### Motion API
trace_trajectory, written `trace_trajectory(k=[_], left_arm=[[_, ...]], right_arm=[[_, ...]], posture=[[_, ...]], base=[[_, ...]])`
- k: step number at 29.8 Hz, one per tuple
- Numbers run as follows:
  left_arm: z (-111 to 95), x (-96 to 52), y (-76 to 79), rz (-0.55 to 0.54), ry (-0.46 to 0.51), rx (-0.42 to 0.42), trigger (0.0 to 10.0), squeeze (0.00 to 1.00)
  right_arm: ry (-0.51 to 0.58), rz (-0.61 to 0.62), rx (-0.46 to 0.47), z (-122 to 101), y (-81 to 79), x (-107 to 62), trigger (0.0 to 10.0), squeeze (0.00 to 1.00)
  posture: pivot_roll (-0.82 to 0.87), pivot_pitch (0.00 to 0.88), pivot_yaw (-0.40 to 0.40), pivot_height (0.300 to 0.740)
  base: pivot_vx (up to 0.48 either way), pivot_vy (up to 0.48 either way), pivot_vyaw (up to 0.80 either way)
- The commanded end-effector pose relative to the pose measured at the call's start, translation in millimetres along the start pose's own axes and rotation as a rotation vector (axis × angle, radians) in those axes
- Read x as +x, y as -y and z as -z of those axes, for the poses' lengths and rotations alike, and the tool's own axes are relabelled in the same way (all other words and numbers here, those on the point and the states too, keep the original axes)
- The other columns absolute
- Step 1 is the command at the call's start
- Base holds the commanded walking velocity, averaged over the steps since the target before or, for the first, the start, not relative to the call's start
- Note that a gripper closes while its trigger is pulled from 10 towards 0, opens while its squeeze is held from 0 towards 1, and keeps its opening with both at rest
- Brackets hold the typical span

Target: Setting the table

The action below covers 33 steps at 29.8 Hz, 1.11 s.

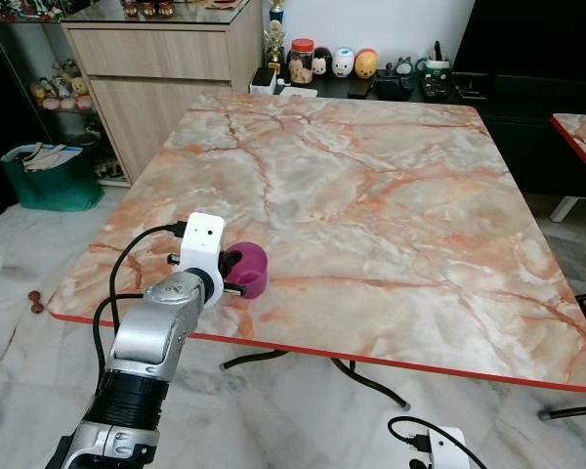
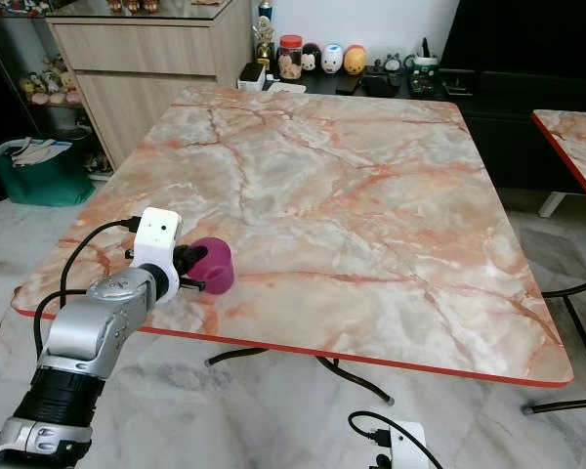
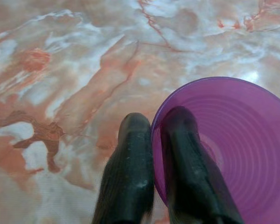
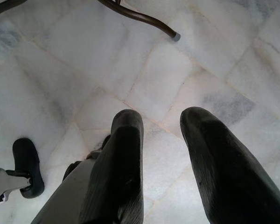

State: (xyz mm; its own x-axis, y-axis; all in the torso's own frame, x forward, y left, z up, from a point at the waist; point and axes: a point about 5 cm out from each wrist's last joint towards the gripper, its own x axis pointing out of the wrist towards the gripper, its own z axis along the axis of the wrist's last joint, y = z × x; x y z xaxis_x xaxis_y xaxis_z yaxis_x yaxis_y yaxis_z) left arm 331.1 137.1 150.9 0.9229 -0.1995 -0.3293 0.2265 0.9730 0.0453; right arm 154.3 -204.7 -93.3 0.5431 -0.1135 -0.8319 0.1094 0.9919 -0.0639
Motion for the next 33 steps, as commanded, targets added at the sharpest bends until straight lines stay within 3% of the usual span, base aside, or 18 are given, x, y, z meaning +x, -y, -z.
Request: trace_trajectory(k=[1,5,6,9,13,16,19,23,26,33], left_arm=[[1.0,-1.9,2.3,0.005,0.011,0.011,0.0,0.0],[-5.1,-7.9,2.2,0.016,0.127,-0.021,0.0,0.0],[-5.8,-13.3,1.3,0.018,0.195,-0.039,10.0,0.0],[-1.6,-22.1,-1.8,0.005,0.268,-0.059,10.0,0.0],[18.1,-30.7,-10.5,-0.046,0.283,-0.08,10.0,0.0],[22.0,-35.6,-13.0,-0.058,0.316,-0.114,10.0,0.0],[21.3,-40.2,-16.9,-0.095,0.369,-0.122,10.0,0.0],[9.8,-46.0,-25.9,-0.165,0.5,-0.14,10.0,0.0],[8.1,-44.8,-26.1,-0.176,0.509,-0.122,10.0,0.0],[-5.6,-38.1,-19.7,-0.155,0.58,-0.147,10.0,0.0]], right_arm=[[-0.01,0.004,-0.001,2.4,1.6,-0.5,10.0,0.0],[-0.009,0.009,0.0,2.9,2.1,-0.6,10.0,0.0],[-0.008,0.012,0.001,3.0,2.3,-0.7,10.0,0.0],[-0.007,0.016,0.004,3.0,2.9,-0.8,10.0,0.0],[-0.003,0.024,0.024,3.2,3.9,-0.9,10.0,0.0],[0.0,0.037,0.056,3.7,4.8,-1.2,10.0,0.0],[-0.002,0.052,0.095,4.8,5.8,-1.4,10.0,0.0],[-0.011,0.105,0.264,9.4,7.1,-2.3,10.0,0.0],[-0.023,0.112,0.261,10.3,7.6,-2.3,10.0,0.0],[-0.013,0.11,0.264,9.1,8.6,-2.3,10.0,0.0]], posture=[[0.07,0.0,-0.019,0.74],[0.07,0.0,-0.018,0.74],[0.07,0.0,-0.018,0.74],[0.06,0.0,-0.021,0.74],[0.06,0.0,-0.027,0.74],[0.06,0.0,-0.029,0.74],[0.06,0.0,-0.032,0.74],[0.06,0.0,-0.039,0.74],[0.06,0.0,-0.04,0.74],[0.05,0.0,-0.04,0.74]], base=[[0.0,0.0,0.0],[0.0,0.0,0.0],[0.0,0.0,0.0],[0.0,0.0,0.0],[0.0,0.0,0.0],[0.0,0.0,0.0],[0.0,0.0,0.0],[0.0,0.0,0.0],[0.0,0.0,0.0],[0.0,-0.48,0.0]])
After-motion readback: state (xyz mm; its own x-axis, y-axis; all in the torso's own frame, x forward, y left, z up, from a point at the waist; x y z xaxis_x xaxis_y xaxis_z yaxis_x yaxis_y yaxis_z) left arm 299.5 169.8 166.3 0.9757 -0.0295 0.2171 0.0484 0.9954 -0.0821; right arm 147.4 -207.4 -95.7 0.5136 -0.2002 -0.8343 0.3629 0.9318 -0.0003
